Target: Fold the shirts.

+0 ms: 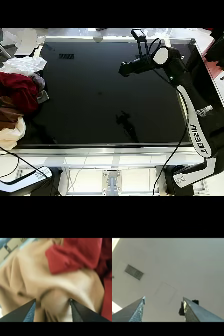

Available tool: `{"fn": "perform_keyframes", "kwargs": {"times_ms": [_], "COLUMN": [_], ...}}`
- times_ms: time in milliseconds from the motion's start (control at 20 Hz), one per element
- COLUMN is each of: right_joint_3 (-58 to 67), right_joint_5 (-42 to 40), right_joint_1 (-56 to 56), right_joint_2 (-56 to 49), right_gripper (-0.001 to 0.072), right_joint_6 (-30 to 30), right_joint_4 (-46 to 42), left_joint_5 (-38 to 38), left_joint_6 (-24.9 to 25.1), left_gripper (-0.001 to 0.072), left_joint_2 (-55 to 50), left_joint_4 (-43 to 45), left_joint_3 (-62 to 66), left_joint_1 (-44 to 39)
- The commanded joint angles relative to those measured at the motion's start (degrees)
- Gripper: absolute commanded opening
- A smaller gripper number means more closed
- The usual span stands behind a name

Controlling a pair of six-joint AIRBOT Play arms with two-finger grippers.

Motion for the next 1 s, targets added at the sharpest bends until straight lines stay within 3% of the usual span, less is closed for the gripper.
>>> {"fn": "perform_keyframes", "kwargs": {"times_ms": [0,100,150,200,250,450,650,700,950], "right_joint_3": [0.04,0.22,0.42,0.87,1.36,3.91,7.41,8.37,14.51], "right_joint_5": [-0.42,-1.11,-1.42,-1.44,-1.55,-1.81,-1.84,-1.81,-1.75], "right_joint_1": [0.63,0.66,0.63,0.63,0.66,0.63,0.63,0.55,0.52], "right_joint_2": [0.09,0.09,0.09,0.09,0.09,0.09,0.09,0.09,0.26], "right_gripper": [0.0532,0.0532,0.0532,0.0532,0.0532,0.0521,0.051,0.051,0.051], "right_joint_6": [0.94,0.96,0.98,0.98,1.03,0.96,0.92,0.9,0.52], "right_joint_4": [0.07,0.09,0.11,0.07,0.11,0.09,0.04,0.0,-4.35], "left_joint_5": [1.92,0.57,0.61,0.59,0.33,-2.34,1.33,2.03,4.61], "left_joint_6": [-0.07,-0.02,-0.04,-0.04,-0.02,-0.04,0.02,0.07,12.44], "left_gripper": [0.0507,0.0488,0.043,0.0263,0.0007,0.0014,0.0014,0.0014,0.0013], "left_joint_2": [-5.16,-7.5,-8.09,-8.59,-8.96,-6.21,8.7,13.62,27.32], "left_joint_4": [1.05,1.03,0.96,0.5,-0.02,-0.55,-6.71,-10.54,-34.8], "left_joint_3": [3.15,4.2,4.2,4.2,4.2,4.98,7.89,8.74,10.23], "left_joint_1": [0.81,0.79,0.72,0.68,0.7,0.02,-6.29,-9.64,-37.03]}}
